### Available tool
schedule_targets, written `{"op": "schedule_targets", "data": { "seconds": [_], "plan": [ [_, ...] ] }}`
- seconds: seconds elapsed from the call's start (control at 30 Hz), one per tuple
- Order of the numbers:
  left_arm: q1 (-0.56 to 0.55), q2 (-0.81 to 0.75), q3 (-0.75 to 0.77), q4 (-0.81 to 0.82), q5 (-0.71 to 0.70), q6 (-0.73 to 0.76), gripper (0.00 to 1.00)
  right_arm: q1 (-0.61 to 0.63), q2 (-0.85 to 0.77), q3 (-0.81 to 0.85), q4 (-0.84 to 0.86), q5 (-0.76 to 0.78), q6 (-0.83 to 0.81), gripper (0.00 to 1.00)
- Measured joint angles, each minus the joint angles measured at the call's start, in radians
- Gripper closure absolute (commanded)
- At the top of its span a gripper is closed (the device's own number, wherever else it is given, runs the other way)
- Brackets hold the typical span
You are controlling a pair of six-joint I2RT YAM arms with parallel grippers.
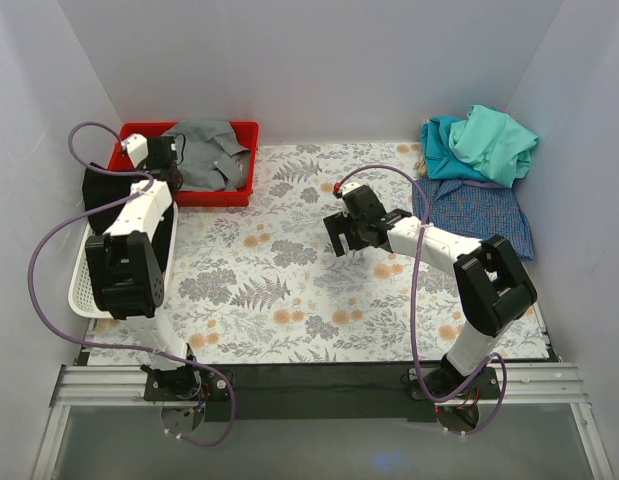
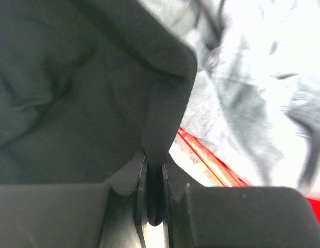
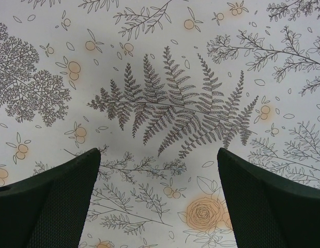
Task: Fold and stack the t-shirts
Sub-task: Grab the tshirt from the pile, then move the tshirt to the center of the board
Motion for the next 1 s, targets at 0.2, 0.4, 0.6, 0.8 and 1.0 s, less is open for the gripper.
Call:
{"op": "schedule_targets", "data": {
  "seconds": [0.2, 0.4, 0.6, 0.8, 1.0],
  "plan": [
    [0.001, -0.133, 0.071, -0.019, 0.065, 0.059, 1.0, 0.0, 0.007, 0.0, 0.0, -0.018, 0.013, 0.02],
    [0.002, -0.287, 0.235, -0.038, 0.33, 0.101, 1.0, -0.001, 0.005, 0.0, 0.0, -0.016, 0.027, 0.02],
    [-0.025, -0.395, 0.39, -0.034, 0.782, 0.052, 1.0, -0.001, -0.097, -0.058, 0.003, 0.067, 0.054, 0.02],
    [-0.086, -0.426, 0.426, 0.091, 1.279, -0.117, 1.0, -0.001, -0.357, -0.177, 0.001, 0.243, 0.127, 0.02],
    [-0.225, -0.532, 0.124, 0.311, 1.597, -0.31, 1.0, -0.001, -0.697, -0.294, -0.021, 0.379, 0.204, 0.02]
  ]
}}
